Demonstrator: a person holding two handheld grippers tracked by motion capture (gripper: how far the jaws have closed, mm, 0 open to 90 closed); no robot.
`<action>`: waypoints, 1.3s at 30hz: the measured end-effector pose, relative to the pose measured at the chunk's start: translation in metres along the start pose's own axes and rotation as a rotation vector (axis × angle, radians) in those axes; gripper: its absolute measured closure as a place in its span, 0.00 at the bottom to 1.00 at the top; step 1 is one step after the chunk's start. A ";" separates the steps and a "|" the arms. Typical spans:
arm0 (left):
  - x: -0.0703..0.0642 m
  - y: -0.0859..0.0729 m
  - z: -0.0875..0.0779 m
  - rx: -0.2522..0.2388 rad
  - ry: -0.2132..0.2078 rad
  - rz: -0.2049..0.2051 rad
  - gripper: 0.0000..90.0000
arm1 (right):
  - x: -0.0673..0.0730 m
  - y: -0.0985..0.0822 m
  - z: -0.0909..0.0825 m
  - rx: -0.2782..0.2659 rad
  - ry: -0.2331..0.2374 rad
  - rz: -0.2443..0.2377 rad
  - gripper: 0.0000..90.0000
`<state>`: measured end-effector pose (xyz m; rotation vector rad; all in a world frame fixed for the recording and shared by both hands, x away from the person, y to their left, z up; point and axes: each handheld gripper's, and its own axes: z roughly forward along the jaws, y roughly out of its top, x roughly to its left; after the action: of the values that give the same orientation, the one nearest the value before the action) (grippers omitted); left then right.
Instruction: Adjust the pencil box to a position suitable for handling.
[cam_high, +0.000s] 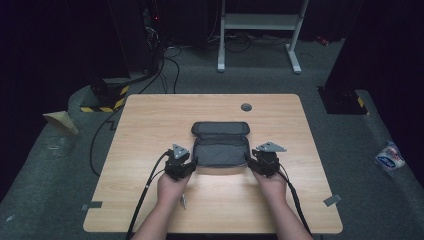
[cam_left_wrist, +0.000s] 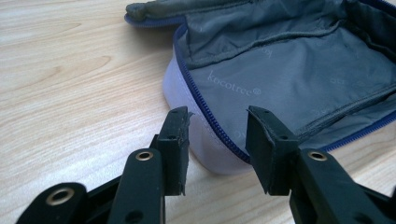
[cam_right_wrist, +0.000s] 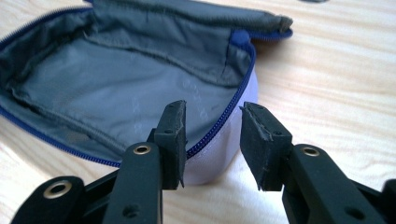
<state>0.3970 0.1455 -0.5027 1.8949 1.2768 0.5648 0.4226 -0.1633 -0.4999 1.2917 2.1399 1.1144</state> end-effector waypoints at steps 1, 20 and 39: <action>0.000 0.000 -0.001 0.000 0.002 0.000 0.66 | 0.001 -0.002 0.000 0.003 0.002 0.000 0.67; -0.009 -0.014 -0.049 -0.042 0.033 0.074 0.47 | -0.001 -0.009 -0.045 -0.077 0.010 -0.020 0.59; 0.008 -0.069 -0.079 0.066 -0.004 0.032 0.47 | -0.028 -0.071 -0.072 0.030 -0.069 -0.036 0.57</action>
<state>0.3041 0.1940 -0.5099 1.9733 1.2787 0.5405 0.3487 -0.2363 -0.5147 1.2809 2.1287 1.0127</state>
